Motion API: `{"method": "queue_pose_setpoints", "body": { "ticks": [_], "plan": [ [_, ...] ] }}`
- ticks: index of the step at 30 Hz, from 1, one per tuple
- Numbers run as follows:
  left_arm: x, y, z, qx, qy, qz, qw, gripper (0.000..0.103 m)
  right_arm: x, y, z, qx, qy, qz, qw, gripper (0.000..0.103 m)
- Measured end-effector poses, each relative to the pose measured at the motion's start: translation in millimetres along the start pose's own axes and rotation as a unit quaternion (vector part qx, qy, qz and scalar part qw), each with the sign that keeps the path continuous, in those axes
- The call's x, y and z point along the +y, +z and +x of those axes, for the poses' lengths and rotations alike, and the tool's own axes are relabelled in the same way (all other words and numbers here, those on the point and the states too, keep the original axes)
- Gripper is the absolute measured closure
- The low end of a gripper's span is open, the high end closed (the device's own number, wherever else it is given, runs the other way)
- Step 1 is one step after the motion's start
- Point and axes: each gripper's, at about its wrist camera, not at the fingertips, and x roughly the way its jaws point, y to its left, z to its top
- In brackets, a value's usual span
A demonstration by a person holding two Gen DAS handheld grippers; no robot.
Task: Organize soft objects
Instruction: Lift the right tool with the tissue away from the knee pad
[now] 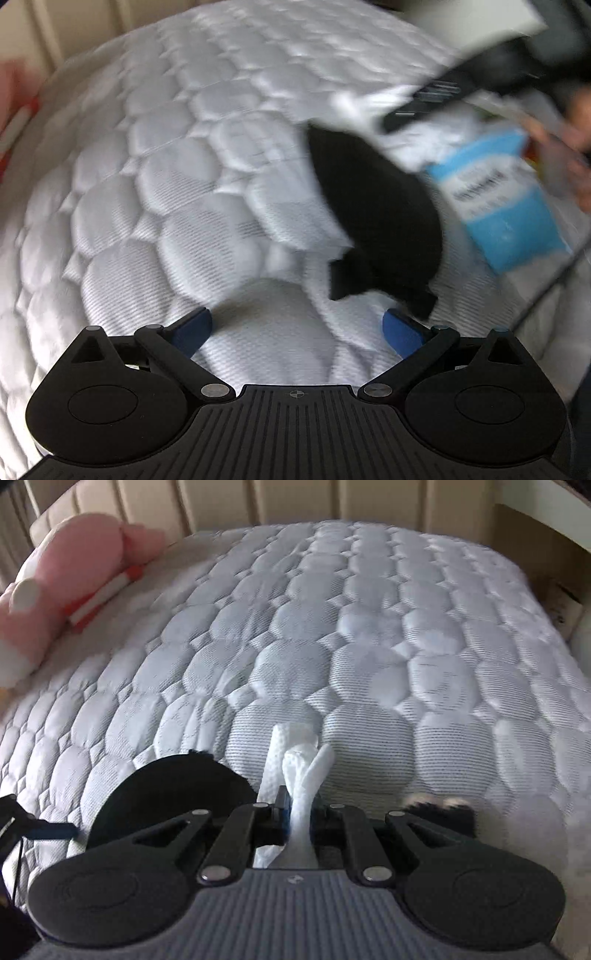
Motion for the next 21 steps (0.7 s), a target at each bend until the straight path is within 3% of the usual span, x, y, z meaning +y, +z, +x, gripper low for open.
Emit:
{"method": "queue_pose_setpoints", "body": {
  "ticks": [3,7,11,14,17,21],
  "plan": [
    [21,0,0,0.008,0.030,-0.047,0.9984,0.001,15,-6,-22,-0.013,0.045,-0.015,0.999,0.093],
    [45,-4,-5,0.007,0.042,-0.119,0.9920,0.001,53,-27,-27,0.018,0.078,-0.065,0.995,0.093],
    [55,-7,-13,-0.009,0.049,-0.143,0.9885,0.001,87,-59,-17,0.052,0.085,-0.131,0.986,0.090],
    [60,-5,-17,-0.021,0.053,-0.141,0.9884,0.001,102,-69,-23,0.056,0.123,-0.155,0.979,0.089],
    [60,-7,-19,-0.018,0.052,-0.148,0.9875,0.001,100,-65,-31,0.065,0.172,-0.130,0.974,0.089],
    [72,-6,-23,-0.030,0.049,-0.172,0.9834,0.001,85,-54,-44,0.054,0.200,-0.084,0.975,0.090]
  ]
}}
